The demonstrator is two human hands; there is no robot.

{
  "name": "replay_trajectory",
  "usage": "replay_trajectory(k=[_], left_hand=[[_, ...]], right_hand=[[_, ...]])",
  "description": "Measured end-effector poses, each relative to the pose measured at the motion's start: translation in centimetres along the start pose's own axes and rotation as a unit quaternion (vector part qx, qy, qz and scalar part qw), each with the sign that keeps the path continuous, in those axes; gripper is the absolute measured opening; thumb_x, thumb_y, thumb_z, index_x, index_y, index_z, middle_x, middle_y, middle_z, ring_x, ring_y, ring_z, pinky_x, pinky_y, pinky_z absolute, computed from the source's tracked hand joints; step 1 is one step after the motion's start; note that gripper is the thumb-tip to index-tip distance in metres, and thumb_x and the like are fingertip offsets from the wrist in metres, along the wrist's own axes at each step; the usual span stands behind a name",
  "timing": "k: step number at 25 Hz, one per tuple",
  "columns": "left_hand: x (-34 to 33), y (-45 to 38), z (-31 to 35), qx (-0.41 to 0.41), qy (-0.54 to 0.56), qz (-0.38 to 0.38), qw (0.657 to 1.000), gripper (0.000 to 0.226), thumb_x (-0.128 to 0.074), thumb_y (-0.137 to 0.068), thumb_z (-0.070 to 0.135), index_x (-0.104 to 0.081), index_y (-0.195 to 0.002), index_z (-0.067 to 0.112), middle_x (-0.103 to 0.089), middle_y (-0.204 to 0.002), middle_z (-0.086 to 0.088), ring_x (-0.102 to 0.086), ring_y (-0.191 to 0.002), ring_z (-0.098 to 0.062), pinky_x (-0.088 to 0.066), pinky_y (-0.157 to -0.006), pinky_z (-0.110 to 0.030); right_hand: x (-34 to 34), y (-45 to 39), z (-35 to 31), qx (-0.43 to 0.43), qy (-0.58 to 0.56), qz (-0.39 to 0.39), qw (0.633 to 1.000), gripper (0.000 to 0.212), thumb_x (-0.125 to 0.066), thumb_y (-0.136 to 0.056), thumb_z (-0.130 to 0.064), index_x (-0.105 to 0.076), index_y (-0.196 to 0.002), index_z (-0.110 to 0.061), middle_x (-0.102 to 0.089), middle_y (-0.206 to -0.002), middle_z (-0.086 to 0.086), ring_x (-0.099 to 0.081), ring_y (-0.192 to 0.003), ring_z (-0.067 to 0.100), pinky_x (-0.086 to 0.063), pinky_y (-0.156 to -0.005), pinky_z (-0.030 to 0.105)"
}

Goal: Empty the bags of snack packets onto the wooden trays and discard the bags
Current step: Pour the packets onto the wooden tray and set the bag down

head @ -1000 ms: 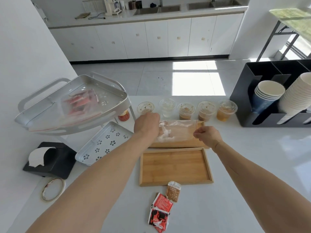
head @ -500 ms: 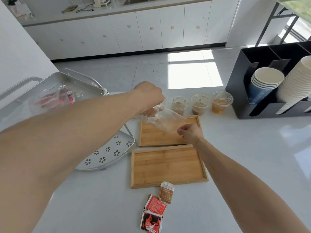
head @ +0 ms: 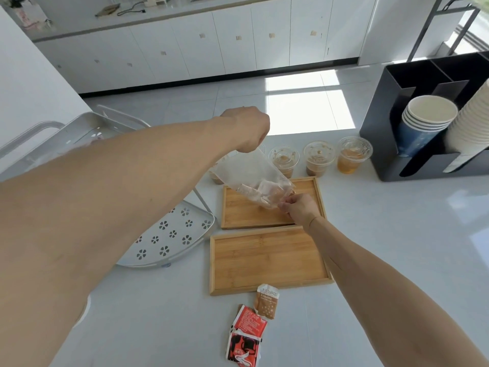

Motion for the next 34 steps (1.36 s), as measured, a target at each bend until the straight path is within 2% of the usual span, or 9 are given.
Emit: replay_trajectory(k=[6, 11, 15, 18, 23, 27, 31, 34], left_hand=[[1.5, -0.1, -0.2, 0.0, -0.001, 0.021, 1.0, 0.035, -0.047, -0.079, -0.007, -0.066, -0.092, 0.019, -0.055, -0.087, 0.0, -0.056, -0.08, -0.027, -0.028, -0.047, -0.025], [3.1, 0.2, -0.1, 0.001, 0.003, 0.045, 0.999, 0.034, -0.047, -0.082, -0.005, -0.066, -0.093, 0.021, -0.052, -0.091, 0.0, -0.054, -0.082, -0.027, -0.029, -0.047, -0.025], [3.9, 0.8, -0.5, 0.0, -0.003, 0.058, 0.998, 0.034, -0.048, -0.083, -0.006, -0.066, -0.095, 0.021, -0.051, -0.092, 0.001, -0.053, -0.083, -0.026, -0.028, -0.048, -0.025], [4.5, 1.2, -1.0, 0.004, -0.012, 0.065, 0.998, 0.035, -0.049, -0.082, -0.007, -0.067, -0.096, 0.019, -0.05, -0.091, 0.0, -0.054, -0.082, -0.027, -0.028, -0.048, -0.025], [5.1, 2.3, -1.7, 0.019, -0.009, 0.071, 0.997, 0.034, -0.05, -0.083, -0.006, -0.067, -0.098, 0.019, -0.048, -0.093, 0.0, -0.052, -0.08, -0.027, -0.029, -0.047, -0.026], [5.9, 3.8, -2.3, 0.027, 0.005, 0.086, 0.996, 0.035, -0.049, -0.083, -0.007, -0.066, -0.1, 0.019, -0.052, -0.099, -0.003, -0.057, -0.086, -0.03, -0.031, -0.05, -0.027], [5.5, 6.9, -2.7, 0.066, 0.092, 0.122, 0.986, 0.033, -0.047, -0.082, -0.003, -0.065, -0.103, 0.017, -0.059, -0.105, -0.004, -0.059, -0.092, -0.03, -0.039, -0.061, -0.031], [2.8, 10.6, -2.4, 0.096, 0.203, 0.145, 0.964, 0.031, -0.045, -0.083, 0.002, -0.061, -0.104, 0.018, -0.061, -0.107, -0.005, -0.059, -0.092, -0.029, -0.042, -0.066, -0.033]], right_hand=[[0.1, 0.6, -0.9, 0.014, -0.022, 0.023, 0.999, 0.018, -0.072, -0.083, -0.028, -0.069, -0.07, -0.016, -0.063, -0.065, 0.001, -0.054, -0.063, 0.017, -0.046, -0.061, 0.032], [0.4, 1.3, -1.8, 0.026, -0.026, 0.037, 0.999, 0.019, -0.07, -0.086, -0.026, -0.068, -0.071, -0.014, -0.064, -0.067, 0.002, -0.055, -0.063, 0.017, -0.047, -0.06, 0.032], [0.7, 1.8, -2.7, 0.042, -0.046, 0.055, 0.997, 0.015, -0.069, -0.087, -0.026, -0.073, -0.077, -0.015, -0.072, -0.076, 0.001, -0.06, -0.07, 0.015, -0.054, -0.069, 0.035], [0.8, 2.3, -3.5, 0.062, -0.034, 0.069, 0.995, 0.019, -0.069, -0.086, -0.027, -0.069, -0.068, -0.021, -0.067, -0.066, -0.005, -0.06, -0.067, 0.013, -0.051, -0.068, 0.033], [0.9, 3.0, -4.3, 0.07, -0.026, 0.078, 0.994, 0.017, -0.068, -0.087, -0.029, -0.073, -0.078, -0.015, -0.071, -0.077, 0.001, -0.061, -0.071, 0.016, -0.049, -0.064, 0.029], [1.2, 4.1, -5.3, 0.08, -0.024, 0.079, 0.993, 0.02, -0.068, -0.087, -0.027, -0.072, -0.074, -0.014, -0.07, -0.072, 0.003, -0.058, -0.065, 0.015, -0.049, -0.064, 0.032], [1.6, 5.9, -5.3, 0.077, -0.095, 0.051, 0.991, 0.016, -0.068, -0.084, -0.024, -0.067, -0.072, -0.014, -0.065, -0.072, -0.001, -0.054, -0.064, 0.014, -0.044, -0.058, 0.029], [2.1, 8.3, -4.5, 0.058, -0.179, 0.027, 0.982, 0.012, -0.068, -0.085, -0.025, -0.061, -0.076, -0.019, -0.063, -0.077, -0.004, -0.055, -0.07, 0.013, -0.043, -0.061, 0.027]])
Point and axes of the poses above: each hand's wrist, its own y-axis away from the middle knuckle, its own x-axis out of the back of the hand, z = x × y, the point moved 6 cm from there along -y, towards the middle knuckle
